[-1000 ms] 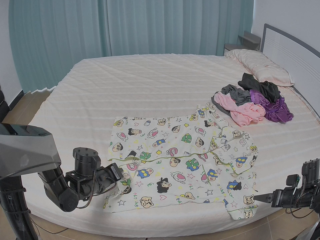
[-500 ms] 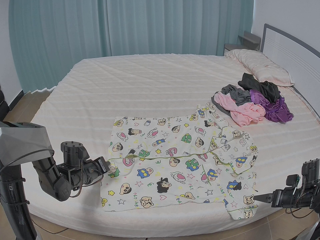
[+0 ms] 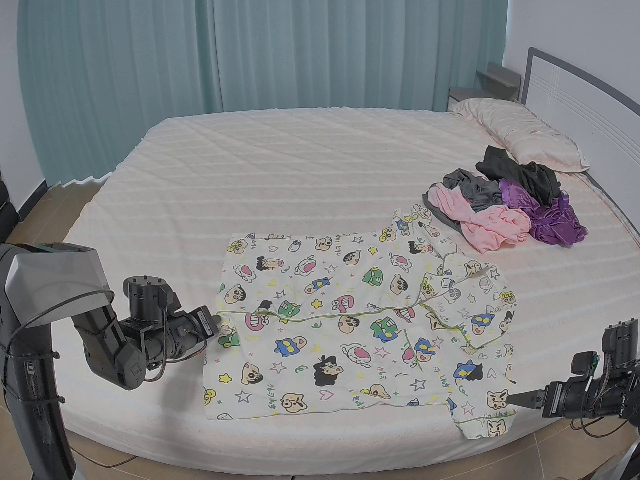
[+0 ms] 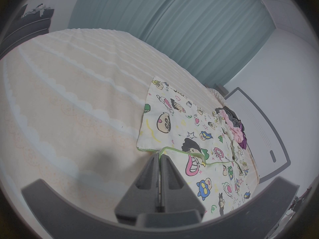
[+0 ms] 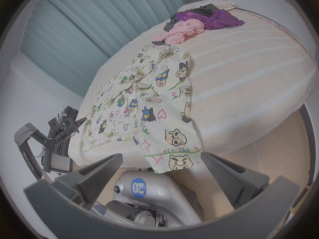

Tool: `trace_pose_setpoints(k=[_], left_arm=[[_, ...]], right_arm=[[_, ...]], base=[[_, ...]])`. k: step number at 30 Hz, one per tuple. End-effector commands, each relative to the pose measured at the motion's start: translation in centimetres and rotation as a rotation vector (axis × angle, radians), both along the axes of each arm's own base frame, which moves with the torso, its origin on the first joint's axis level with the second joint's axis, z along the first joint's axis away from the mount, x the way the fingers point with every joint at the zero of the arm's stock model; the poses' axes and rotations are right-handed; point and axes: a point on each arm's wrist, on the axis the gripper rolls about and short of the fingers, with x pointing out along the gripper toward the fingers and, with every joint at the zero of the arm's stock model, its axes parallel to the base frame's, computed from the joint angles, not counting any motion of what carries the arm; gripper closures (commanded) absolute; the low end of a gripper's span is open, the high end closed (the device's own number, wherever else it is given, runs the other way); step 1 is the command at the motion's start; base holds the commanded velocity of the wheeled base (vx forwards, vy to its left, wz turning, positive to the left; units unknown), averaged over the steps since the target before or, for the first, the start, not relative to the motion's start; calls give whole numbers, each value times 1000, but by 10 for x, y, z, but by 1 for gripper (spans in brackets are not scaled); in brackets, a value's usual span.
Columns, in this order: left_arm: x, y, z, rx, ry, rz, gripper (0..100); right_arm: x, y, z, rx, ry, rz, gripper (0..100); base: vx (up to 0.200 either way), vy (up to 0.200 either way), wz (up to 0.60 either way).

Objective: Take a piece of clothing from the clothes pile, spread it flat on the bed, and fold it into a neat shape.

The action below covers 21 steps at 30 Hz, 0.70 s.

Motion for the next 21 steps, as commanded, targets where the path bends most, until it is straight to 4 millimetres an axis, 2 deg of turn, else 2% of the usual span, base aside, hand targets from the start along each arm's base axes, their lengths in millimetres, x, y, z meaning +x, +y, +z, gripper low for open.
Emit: trace_pose_setpoints(k=[1, 2, 6, 12, 17, 18, 21], left_arm=[[4, 0, 1, -4, 4, -3, 100], [4, 0, 1, -4, 4, -3, 0], [6, 4, 1, -1, 17, 6, 0], [17, 23, 8, 23, -28, 46, 0], [35, 29, 26, 20, -34, 62, 0], [47, 28, 33, 13, -26, 56, 0], [65, 25, 47, -5, -8, 29, 0]], right_arm=[[-4, 0, -3, -1, 22, 3, 0], [-4, 0, -3, -1, 22, 3, 0], [-4, 0, -2, 0, 16, 0, 0], [-5, 0, -2, 1, 13, 3, 0], [-4, 0, -2, 6, 17, -4, 0], [-4, 0, -3, 7, 20, -3, 0], [-4, 0, -3, 6, 21, -4, 0]], base=[[0, 0, 0], [0, 0, 0], [0, 0, 0], [0, 0, 0], [0, 0, 0], [0, 0, 0], [0, 0, 0]])
